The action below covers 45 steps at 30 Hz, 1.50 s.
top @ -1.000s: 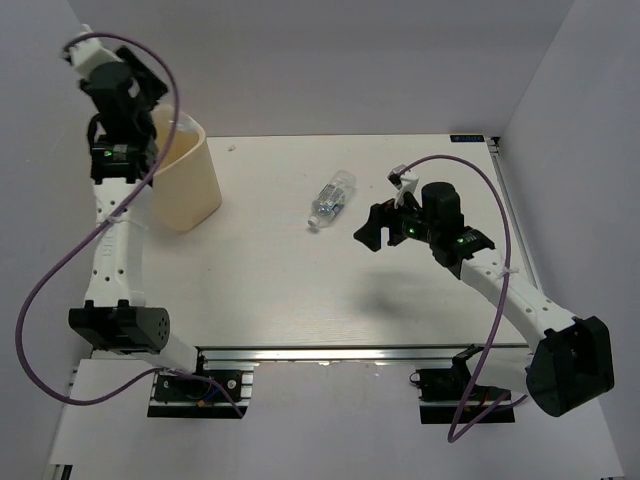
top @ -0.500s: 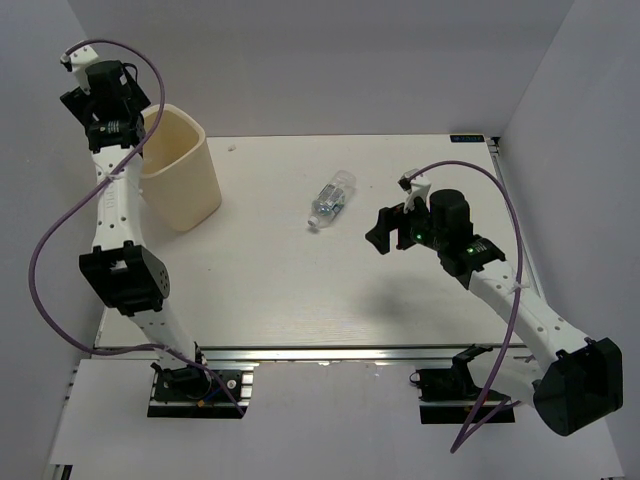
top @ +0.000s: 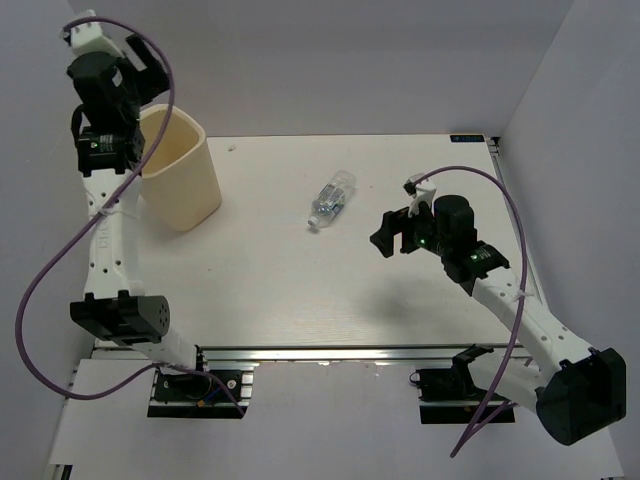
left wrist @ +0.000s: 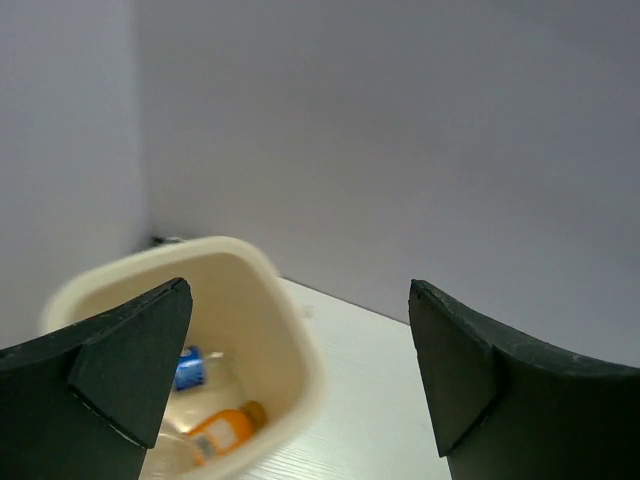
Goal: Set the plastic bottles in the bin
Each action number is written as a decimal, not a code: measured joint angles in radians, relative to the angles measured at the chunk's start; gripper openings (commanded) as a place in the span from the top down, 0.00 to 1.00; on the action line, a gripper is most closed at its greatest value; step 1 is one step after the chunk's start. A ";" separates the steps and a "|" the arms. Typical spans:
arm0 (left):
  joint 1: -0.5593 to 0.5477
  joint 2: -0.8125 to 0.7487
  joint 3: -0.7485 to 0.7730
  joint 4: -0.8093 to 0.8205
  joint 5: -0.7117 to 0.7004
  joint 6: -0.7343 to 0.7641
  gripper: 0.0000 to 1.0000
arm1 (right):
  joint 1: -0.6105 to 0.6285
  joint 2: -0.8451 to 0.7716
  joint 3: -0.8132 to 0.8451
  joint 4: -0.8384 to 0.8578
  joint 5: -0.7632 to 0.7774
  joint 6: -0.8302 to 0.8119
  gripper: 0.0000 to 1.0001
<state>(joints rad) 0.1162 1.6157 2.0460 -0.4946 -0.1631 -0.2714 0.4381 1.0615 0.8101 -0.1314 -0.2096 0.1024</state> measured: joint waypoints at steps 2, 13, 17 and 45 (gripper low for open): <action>-0.090 -0.032 -0.026 0.016 0.014 0.007 0.02 | -0.005 -0.014 -0.013 -0.002 0.007 0.002 0.11; -0.438 0.190 -0.134 0.135 0.255 0.100 0.02 | -0.074 -0.063 -0.053 -0.002 0.025 0.013 0.11; -0.507 0.418 -0.040 0.085 0.341 0.155 0.02 | -0.099 -0.071 -0.068 -0.005 0.024 0.014 0.11; -0.645 0.802 0.018 0.019 0.288 0.243 0.15 | -0.118 -0.077 -0.089 -0.012 0.029 -0.009 0.11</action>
<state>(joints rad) -0.5289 2.4176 2.0644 -0.4755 0.1253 -0.0284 0.3199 0.9848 0.7212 -0.1432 -0.1810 0.0937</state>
